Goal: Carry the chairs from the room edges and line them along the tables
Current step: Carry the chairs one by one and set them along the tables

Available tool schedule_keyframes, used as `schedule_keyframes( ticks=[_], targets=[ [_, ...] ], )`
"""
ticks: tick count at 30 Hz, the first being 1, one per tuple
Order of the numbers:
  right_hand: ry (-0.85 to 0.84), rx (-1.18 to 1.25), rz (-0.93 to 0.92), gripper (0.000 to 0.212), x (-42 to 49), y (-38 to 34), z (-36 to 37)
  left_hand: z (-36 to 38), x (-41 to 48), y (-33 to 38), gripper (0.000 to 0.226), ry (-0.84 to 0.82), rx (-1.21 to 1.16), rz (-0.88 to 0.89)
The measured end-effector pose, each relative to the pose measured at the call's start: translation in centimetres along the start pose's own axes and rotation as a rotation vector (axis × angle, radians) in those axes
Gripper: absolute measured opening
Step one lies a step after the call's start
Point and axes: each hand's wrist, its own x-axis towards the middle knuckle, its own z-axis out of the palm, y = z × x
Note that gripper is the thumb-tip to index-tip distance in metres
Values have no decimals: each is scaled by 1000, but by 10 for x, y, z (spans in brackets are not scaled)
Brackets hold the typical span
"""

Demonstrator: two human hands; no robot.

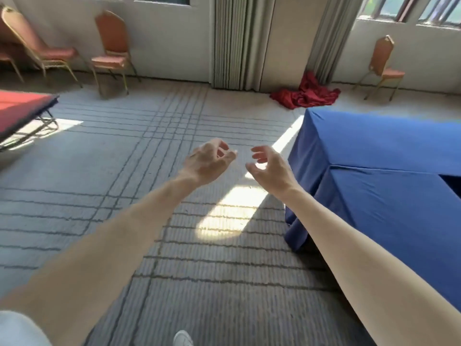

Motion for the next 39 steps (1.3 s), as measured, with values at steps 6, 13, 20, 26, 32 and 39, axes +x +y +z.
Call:
schedule_keyframes(
  ticks=[6, 13, 20, 26, 32, 39],
  targets=[
    [-16, 85, -154, 43, 165, -125, 80, -162, 83, -111, 52, 213, 194, -103],
    [-68, 100, -288, 41, 334, -213, 169, -282, 188, -226, 49, 339, 182, -232],
    [-119, 144, -386, 37, 529, -271, 256, -368, 329, -332, 44, 434, 181, -302],
    [-178, 210, -437, 33, 698, -352, 328, -459, 441, -407, 39, 581, 142, -357],
    [-284, 224, -519, 34, 816, -420, 430, -532, 515, -514, 43, 643, 107, -473],
    [-345, 191, -540, 34, 965, -485, 570, -607, 616, -678, 46, 685, 42, -501]
  ],
)
